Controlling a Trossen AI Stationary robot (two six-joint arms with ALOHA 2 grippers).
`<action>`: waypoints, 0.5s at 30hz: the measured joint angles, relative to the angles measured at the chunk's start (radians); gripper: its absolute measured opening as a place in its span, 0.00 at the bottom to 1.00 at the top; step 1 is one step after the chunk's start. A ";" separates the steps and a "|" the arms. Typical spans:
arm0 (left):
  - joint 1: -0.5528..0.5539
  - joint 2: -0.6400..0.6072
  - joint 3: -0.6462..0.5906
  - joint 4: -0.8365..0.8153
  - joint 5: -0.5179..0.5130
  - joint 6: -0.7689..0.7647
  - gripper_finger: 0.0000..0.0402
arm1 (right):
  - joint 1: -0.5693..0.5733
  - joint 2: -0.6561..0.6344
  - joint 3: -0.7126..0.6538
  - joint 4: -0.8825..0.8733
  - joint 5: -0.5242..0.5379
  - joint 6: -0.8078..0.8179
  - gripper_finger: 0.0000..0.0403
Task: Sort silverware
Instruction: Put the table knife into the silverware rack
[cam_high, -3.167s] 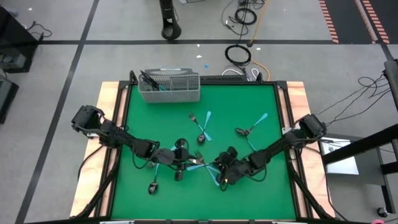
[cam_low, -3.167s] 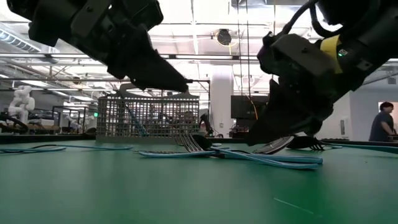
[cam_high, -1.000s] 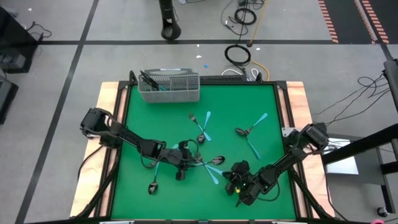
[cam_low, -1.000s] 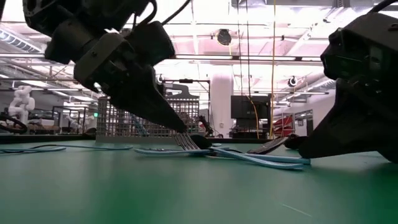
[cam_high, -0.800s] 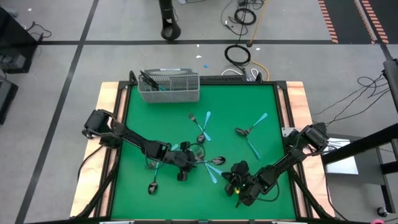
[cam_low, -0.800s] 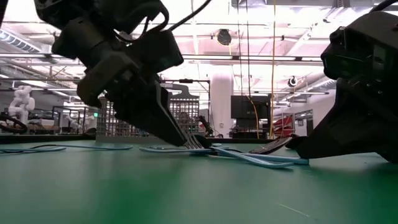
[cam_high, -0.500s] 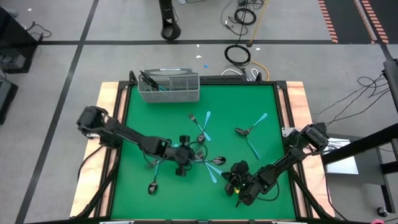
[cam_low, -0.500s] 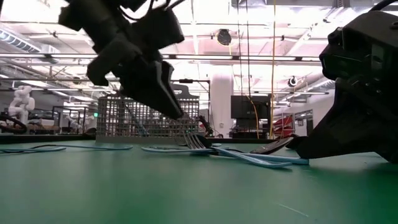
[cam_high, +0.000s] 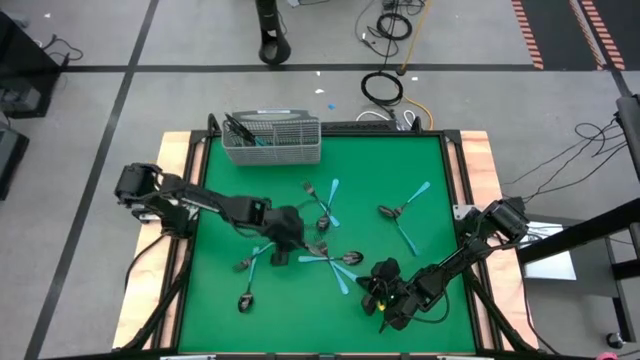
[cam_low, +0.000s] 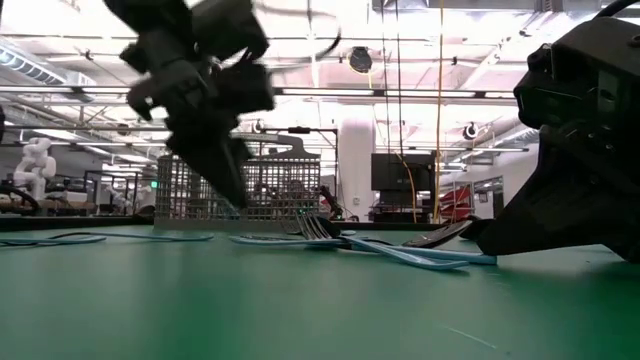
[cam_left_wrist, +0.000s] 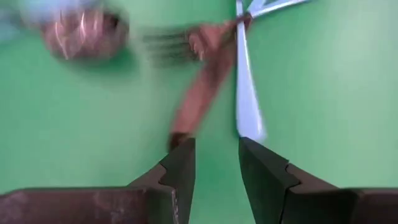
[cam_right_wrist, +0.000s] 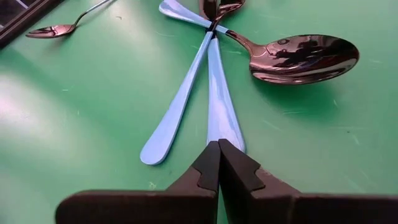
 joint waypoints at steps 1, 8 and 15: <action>0.037 -0.020 -0.034 0.034 0.075 -0.057 0.31 | 0.000 0.000 0.000 -0.001 0.000 0.000 0.00; 0.188 -0.012 -0.228 0.359 0.279 -0.640 0.31 | 0.002 0.000 0.000 0.005 -0.002 -0.018 0.00; 0.242 0.049 -0.262 0.486 0.330 -0.729 0.31 | 0.002 0.000 -0.001 0.009 -0.003 -0.023 0.00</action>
